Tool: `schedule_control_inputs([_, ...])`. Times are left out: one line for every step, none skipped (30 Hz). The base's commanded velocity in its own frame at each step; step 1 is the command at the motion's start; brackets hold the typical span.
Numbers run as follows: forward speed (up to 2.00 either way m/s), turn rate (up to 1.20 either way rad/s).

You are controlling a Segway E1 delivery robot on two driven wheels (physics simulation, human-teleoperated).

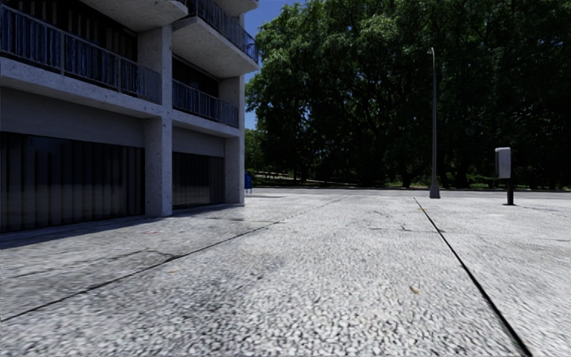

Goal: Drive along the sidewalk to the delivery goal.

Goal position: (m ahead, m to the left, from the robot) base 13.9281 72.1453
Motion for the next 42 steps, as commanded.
schedule_control_inputs([2.0, 0.0])
schedule_control_inputs([2.0, 0.0])
schedule_control_inputs([2.0, 0.0])
schedule_control_inputs([2.0, 0.0])
schedule_control_inputs([2.0, 0.0])
schedule_control_inputs([2.0, 0.0])
schedule_control_inputs([2.0, 0.0])
schedule_control_inputs([2.0, 0.0])
schedule_control_inputs([2.0, 0.0])
schedule_control_inputs([2.0, 0.0])
schedule_control_inputs([2.0, 0.0])
schedule_control_inputs([2.0, 0.0])
schedule_control_inputs([2.0, 0.0])
schedule_control_inputs([2.0, 0.0])
schedule_control_inputs([2.0, 0.0])
schedule_control_inputs([2.0, 0.0])
schedule_control_inputs([2.0, 0.0])
schedule_control_inputs([2.0, 0.0])
schedule_control_inputs([2.0, 0.0])
schedule_control_inputs([2.0, 0.0])
schedule_control_inputs([2.0, 0.0])
schedule_control_inputs([2.0, 0.0])
schedule_control_inputs([2.0, 0.0])
schedule_control_inputs([2.0, 0.0])
schedule_control_inputs([2.0, 0.0])
schedule_control_inputs([2.0, 0.0])
schedule_control_inputs([2.0, 0.0])
schedule_control_inputs([2.0, 0.0])
schedule_control_inputs([2.0, 0.0])
schedule_control_inputs([2.0, 0.0])
schedule_control_inputs([2.0, 0.0])
schedule_control_inputs([2.0, 0.0])
schedule_control_inputs([2.0, 0.0])
schedule_control_inputs([2.0, 0.0])
schedule_control_inputs([2.0, 0.0])
schedule_control_inputs([2.0, 0.0])
schedule_control_inputs([2.0, 0.0])
schedule_control_inputs([2.0, 0.0])
schedule_control_inputs([2.0, 0.0])
schedule_control_inputs([2.0, 0.0])
schedule_control_inputs([2.0, 0.0])
schedule_control_inputs([2.0, 0.0])
